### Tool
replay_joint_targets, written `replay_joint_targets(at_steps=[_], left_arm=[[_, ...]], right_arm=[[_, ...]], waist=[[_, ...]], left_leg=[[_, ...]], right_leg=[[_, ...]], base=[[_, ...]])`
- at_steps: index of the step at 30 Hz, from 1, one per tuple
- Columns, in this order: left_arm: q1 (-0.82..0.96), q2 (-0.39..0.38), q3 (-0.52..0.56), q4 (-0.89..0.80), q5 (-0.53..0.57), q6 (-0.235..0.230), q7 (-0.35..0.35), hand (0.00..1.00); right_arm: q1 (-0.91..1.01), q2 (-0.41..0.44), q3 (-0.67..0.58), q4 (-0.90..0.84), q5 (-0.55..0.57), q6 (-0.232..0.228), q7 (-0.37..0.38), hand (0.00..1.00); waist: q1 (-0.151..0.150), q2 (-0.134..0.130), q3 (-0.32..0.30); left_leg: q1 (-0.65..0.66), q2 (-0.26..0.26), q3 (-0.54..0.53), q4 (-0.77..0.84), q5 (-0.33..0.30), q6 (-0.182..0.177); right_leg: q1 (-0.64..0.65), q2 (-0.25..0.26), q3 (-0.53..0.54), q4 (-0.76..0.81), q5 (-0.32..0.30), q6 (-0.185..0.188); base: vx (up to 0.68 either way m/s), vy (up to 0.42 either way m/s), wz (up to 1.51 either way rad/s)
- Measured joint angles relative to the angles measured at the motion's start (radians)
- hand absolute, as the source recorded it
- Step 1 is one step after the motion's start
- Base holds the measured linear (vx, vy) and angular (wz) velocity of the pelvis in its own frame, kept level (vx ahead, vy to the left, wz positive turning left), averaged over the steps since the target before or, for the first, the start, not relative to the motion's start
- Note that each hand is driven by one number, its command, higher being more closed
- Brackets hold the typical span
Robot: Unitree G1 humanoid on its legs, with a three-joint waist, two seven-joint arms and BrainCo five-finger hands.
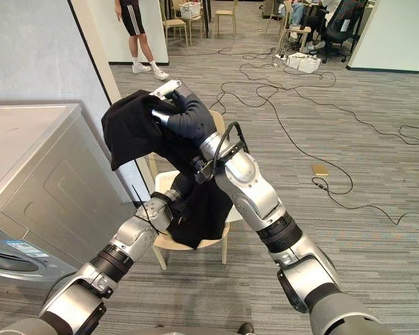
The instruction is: Pick up the laundry basket with both hands and put the clothes into the washing machine.
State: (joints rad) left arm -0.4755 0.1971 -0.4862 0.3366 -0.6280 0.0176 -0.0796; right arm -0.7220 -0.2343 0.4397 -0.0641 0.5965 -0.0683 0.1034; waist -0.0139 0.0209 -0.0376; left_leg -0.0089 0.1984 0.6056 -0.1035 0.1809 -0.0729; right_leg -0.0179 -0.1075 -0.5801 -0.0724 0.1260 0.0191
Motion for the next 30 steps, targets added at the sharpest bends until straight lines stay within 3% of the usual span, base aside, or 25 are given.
replay_joint_targets(at_steps=[8,20,21,30], left_arm=[[-0.029,-0.040,-0.010,0.021,0.010,-0.027,0.072,1.00],[-0.017,-0.098,0.127,0.021,0.143,-0.067,0.167,1.00],[-0.009,-0.102,0.146,0.021,0.164,-0.069,0.176,1.00],[0.076,-0.128,0.252,-0.012,0.258,-0.081,0.207,1.00]], right_arm=[[-0.001,0.019,-0.001,0.000,-0.016,-0.001,-0.022,1.00],[0.025,0.057,-0.044,0.000,-0.107,-0.005,-0.066,1.00],[0.033,0.058,-0.047,0.000,-0.122,-0.009,-0.076,0.00],[0.133,0.063,-0.106,0.000,-0.141,-0.026,-0.085,0.00]], waist=[[-0.001,0.009,-0.007],[0.000,0.009,-0.007],[0.000,0.009,-0.007],[0.001,0.009,-0.007]], left_leg=[[-0.014,0.000,-0.027,0.000,0.000,0.000],[-0.019,-0.001,-0.039,0.000,0.000,0.000],[-0.019,-0.002,-0.041,0.000,0.000,0.000],[-0.022,-0.004,-0.054,0.000,0.000,0.000]], right_leg=[[0.000,-0.001,-0.019,-0.002,0.000,0.000],[0.003,-0.001,-0.030,-0.004,-0.002,0.004],[0.004,-0.002,-0.031,-0.004,-0.002,0.003],[0.017,0.001,-0.046,-0.019,0.001,0.005]], base=[[-0.02,0.018,0.06],[0.00,0.002,0.01],[0.00,0.007,0.05],[0.00,0.005,0.05]])
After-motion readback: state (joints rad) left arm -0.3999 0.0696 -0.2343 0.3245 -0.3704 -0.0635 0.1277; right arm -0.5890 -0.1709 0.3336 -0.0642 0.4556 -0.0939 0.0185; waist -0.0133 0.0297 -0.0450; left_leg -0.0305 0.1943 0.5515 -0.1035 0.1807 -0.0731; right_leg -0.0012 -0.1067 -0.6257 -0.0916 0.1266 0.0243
